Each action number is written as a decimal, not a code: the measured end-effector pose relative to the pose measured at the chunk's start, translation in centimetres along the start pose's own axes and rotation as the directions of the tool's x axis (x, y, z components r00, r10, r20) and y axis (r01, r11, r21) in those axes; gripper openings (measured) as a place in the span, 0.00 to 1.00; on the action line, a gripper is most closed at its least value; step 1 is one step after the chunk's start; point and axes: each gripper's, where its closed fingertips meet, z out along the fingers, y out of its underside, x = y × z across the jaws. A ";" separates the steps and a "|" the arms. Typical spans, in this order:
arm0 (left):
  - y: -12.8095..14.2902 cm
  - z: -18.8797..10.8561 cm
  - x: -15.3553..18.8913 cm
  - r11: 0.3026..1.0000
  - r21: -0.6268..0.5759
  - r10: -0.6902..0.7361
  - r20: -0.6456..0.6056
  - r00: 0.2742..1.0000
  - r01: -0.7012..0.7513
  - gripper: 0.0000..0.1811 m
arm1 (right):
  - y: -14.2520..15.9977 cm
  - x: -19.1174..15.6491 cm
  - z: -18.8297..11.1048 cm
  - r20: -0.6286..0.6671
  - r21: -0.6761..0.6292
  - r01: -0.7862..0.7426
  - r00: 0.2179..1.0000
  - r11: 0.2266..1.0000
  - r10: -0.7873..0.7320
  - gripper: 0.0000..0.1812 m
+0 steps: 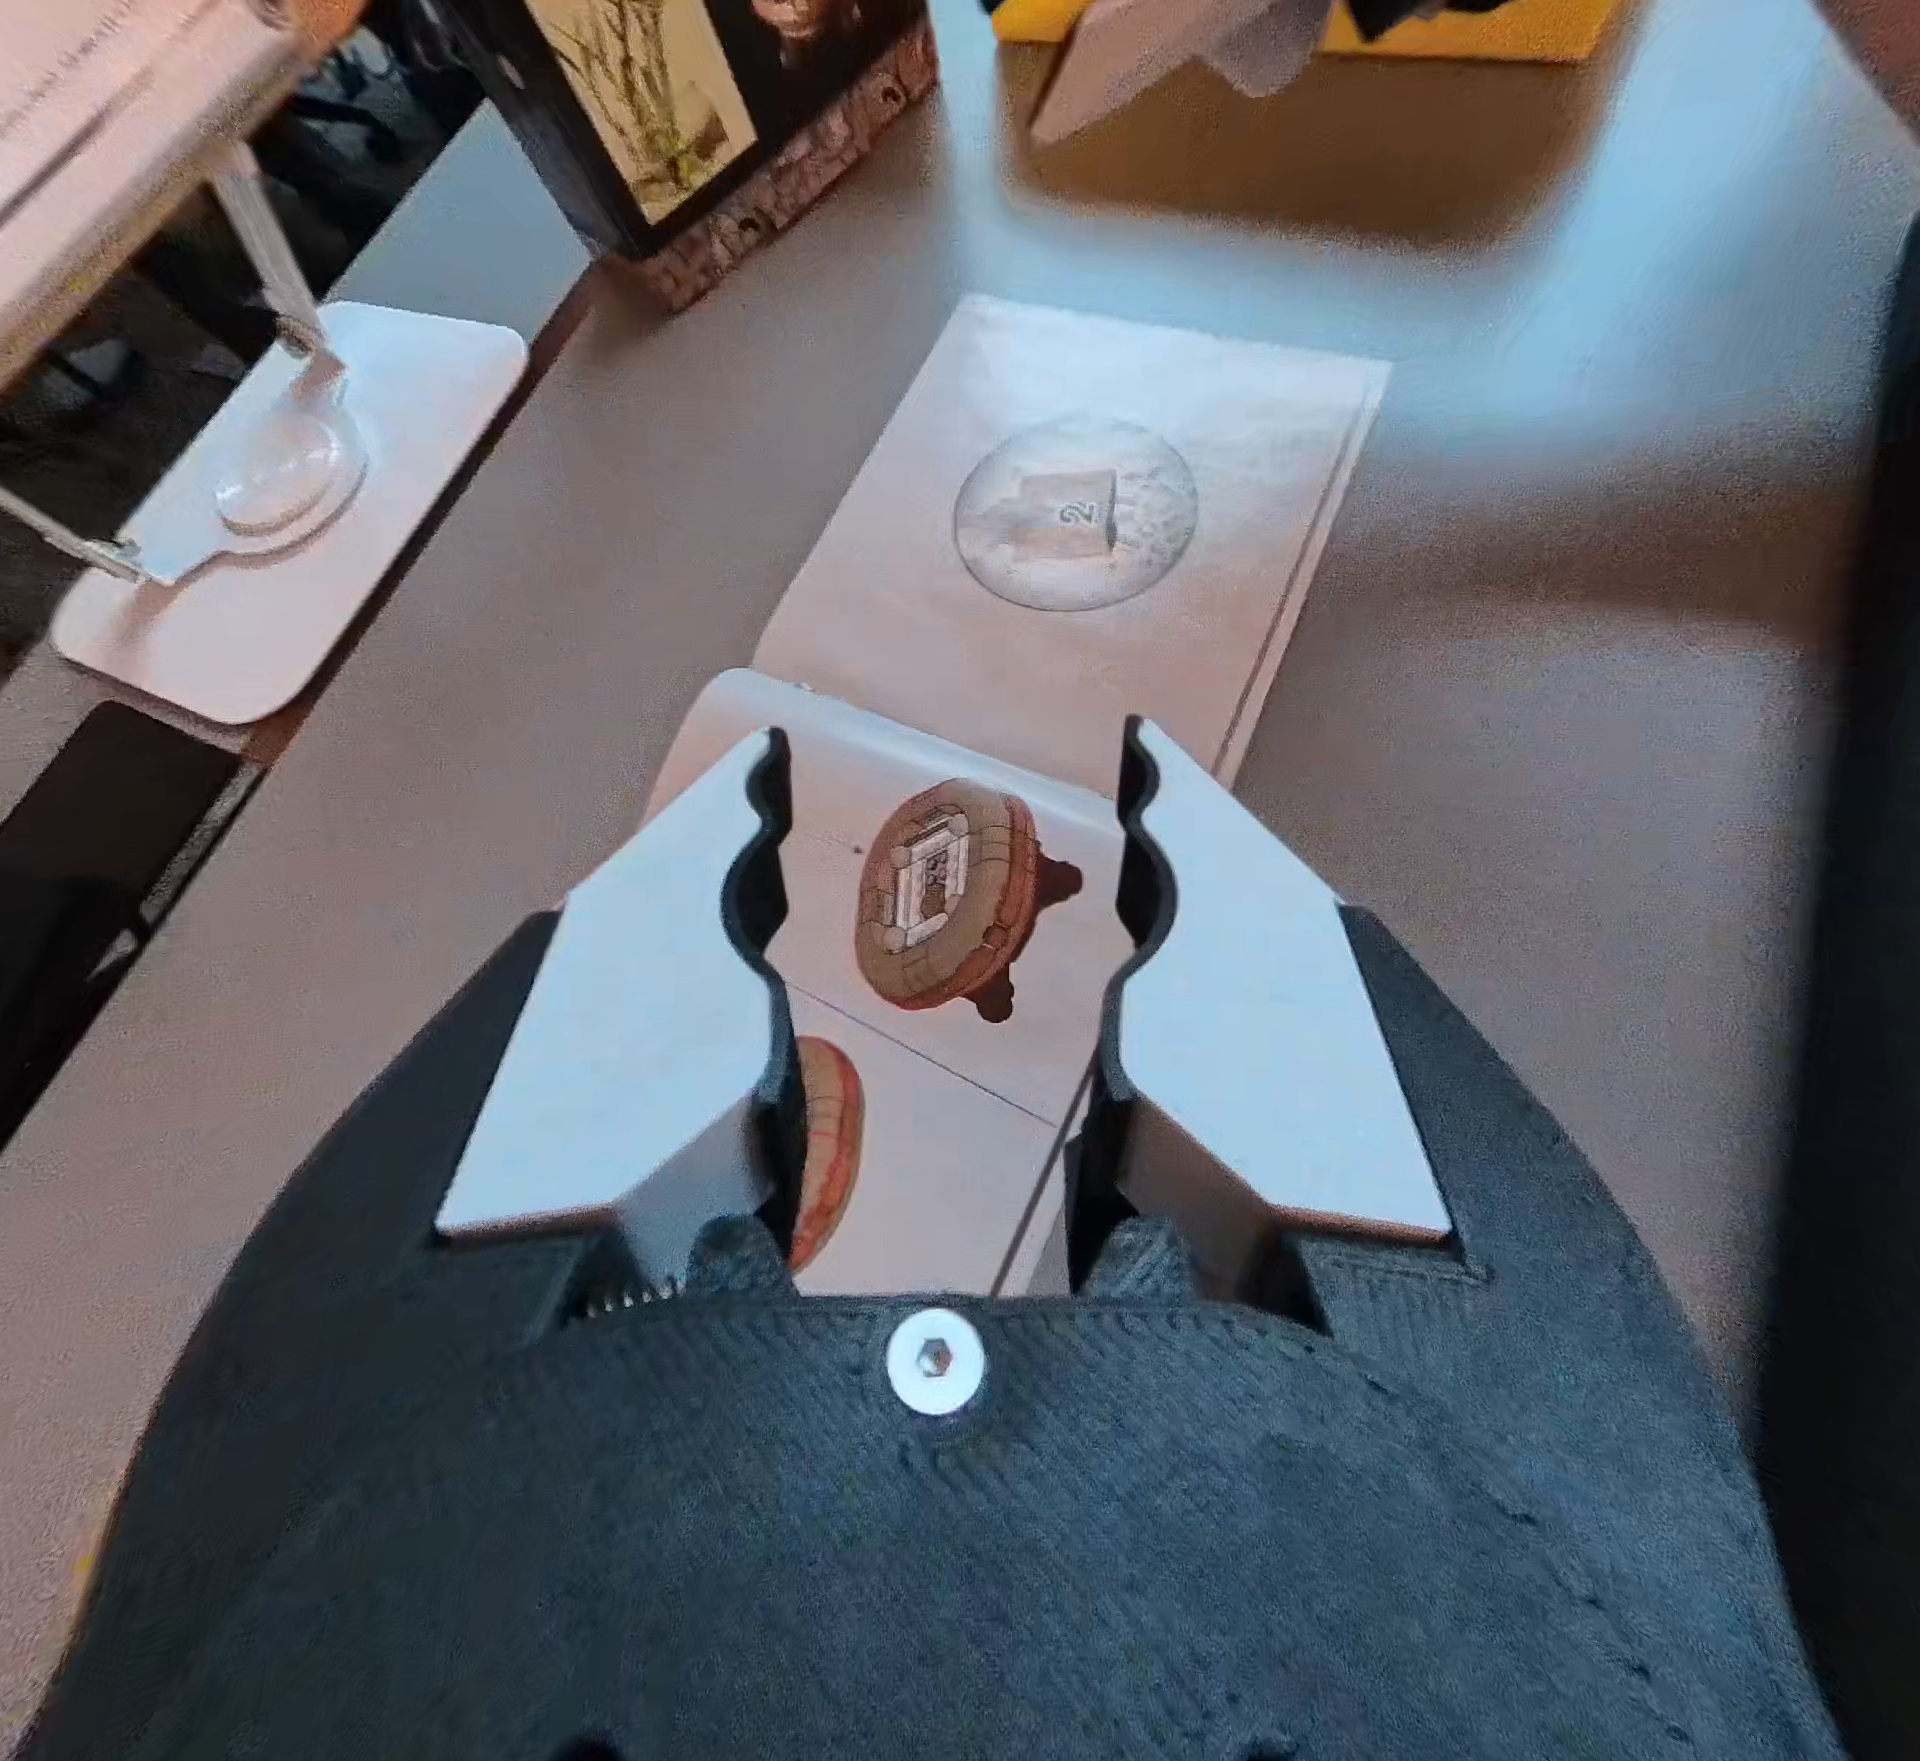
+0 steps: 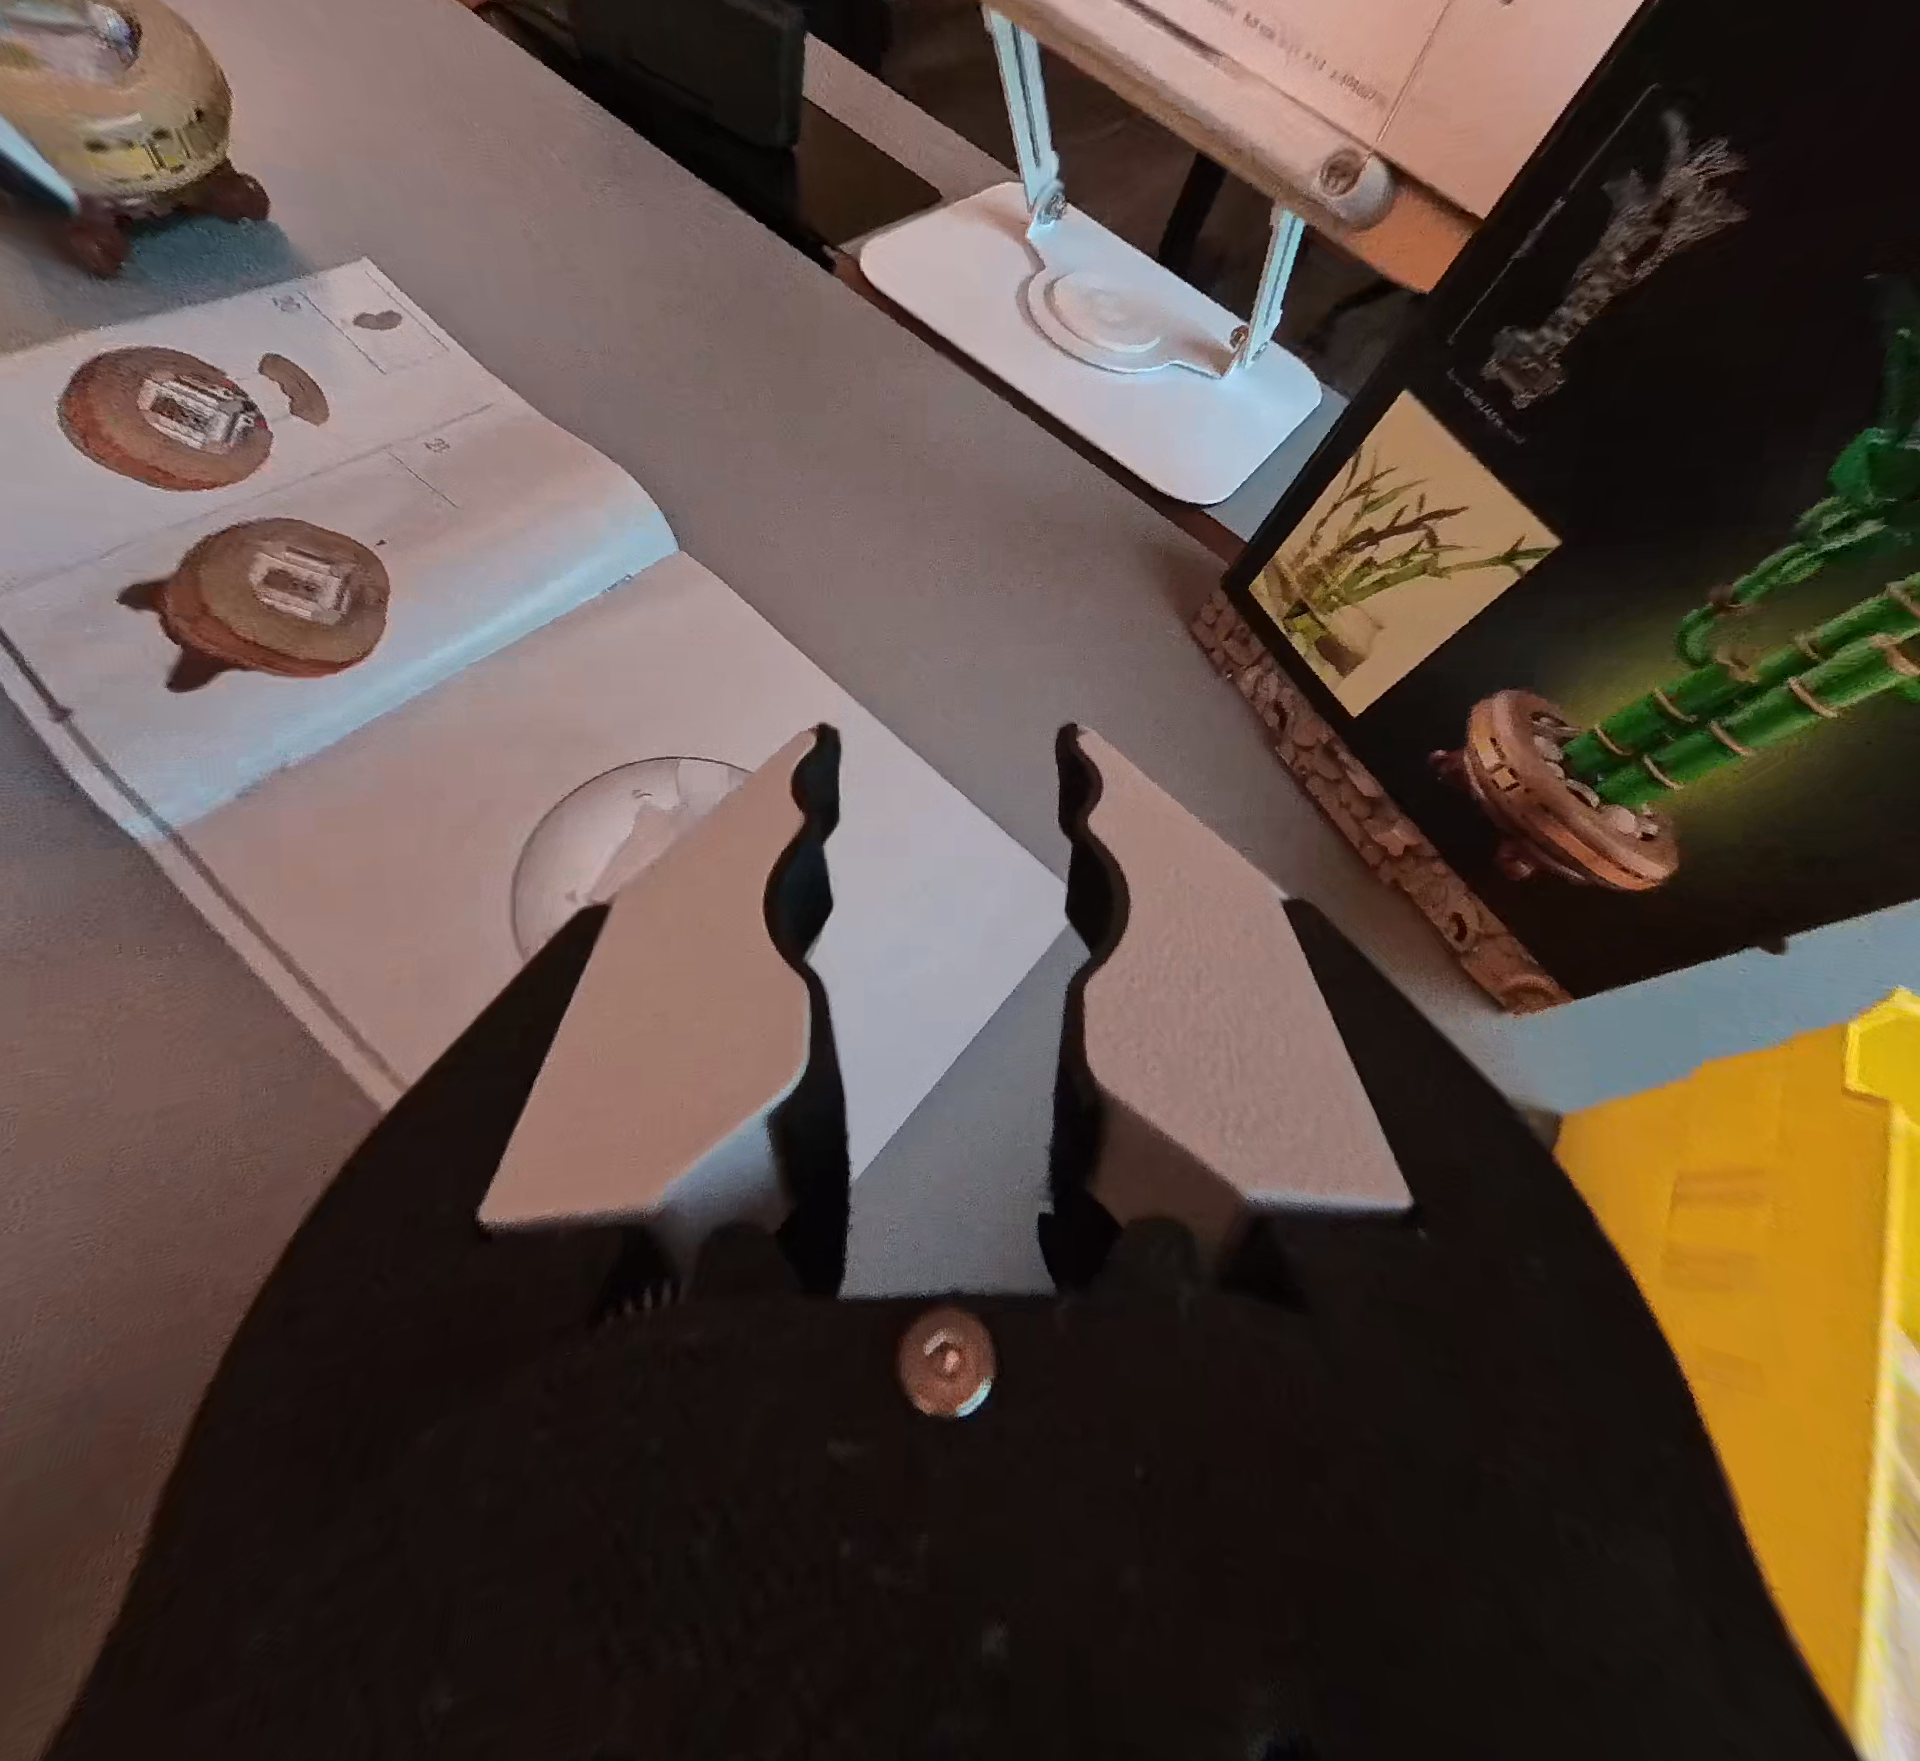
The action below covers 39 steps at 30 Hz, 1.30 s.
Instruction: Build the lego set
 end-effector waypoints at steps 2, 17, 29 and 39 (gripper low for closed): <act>-0.3 -1.4 -0.8 0.999 0.040 -0.029 0.029 0.999 0.028 0.34 | -1.0 -1.1 -2.5 -0.022 0.026 -0.026 0.999 0.999 0.026 0.23; -2.4 -7.3 -3.9 0.936 0.335 -0.144 0.089 0.986 0.107 0.26 | -6.4 -4.0 -3.0 0.083 0.207 -0.053 0.996 0.977 0.036 0.21; 2.9 -5.6 -0.6 0.971 0.192 -0.133 -0.063 0.989 0.143 0.14 | -5.0 -14.8 2.9 0.638 0.185 -0.105 0.769 0.977 -0.039 0.25; 5.8 -1.8 1.7 0.980 0.034 -0.184 -0.218 0.958 0.196 0.24 | 2.1 -20.6 5.5 0.579 -0.114 0.260 0.802 0.959 -0.149 0.44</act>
